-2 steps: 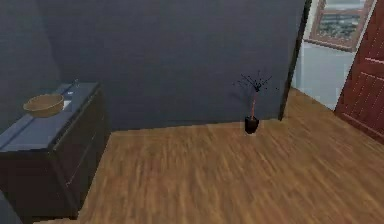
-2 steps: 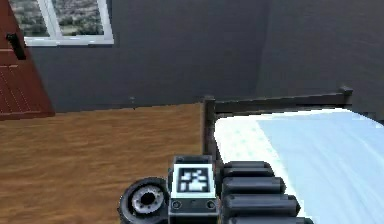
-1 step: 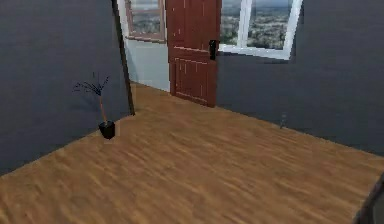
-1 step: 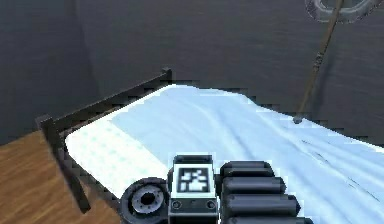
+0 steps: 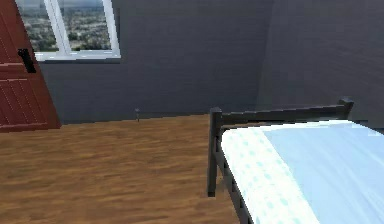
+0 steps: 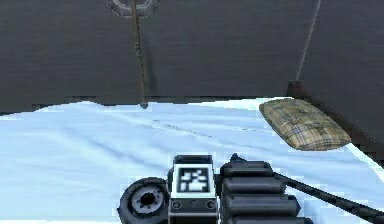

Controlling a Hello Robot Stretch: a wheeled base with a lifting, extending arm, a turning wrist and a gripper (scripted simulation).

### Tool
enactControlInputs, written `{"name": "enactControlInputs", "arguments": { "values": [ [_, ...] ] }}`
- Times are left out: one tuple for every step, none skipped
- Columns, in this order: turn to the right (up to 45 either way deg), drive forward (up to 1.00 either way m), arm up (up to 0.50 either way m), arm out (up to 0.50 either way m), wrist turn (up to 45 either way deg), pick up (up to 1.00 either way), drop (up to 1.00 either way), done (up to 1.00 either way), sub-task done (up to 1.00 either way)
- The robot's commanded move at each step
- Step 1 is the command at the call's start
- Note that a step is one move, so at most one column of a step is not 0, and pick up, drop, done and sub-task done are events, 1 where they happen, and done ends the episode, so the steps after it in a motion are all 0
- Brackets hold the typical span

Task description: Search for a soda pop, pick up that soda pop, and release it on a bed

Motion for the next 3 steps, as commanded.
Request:
{"name": "enactControlInputs", "arguments": {
  "values": [
    [9.0,0.0,0.0,0.0,0.0,0.0,0.0,0.0,0.0],
    [0.0,0.15,0.0,0.0,0.0,0.0,0.0,0.0,0.0],
    [-18.0,0.0,0.0,0.0,0.0,0.0,0.0,0.0,0.0]
  ]
}}
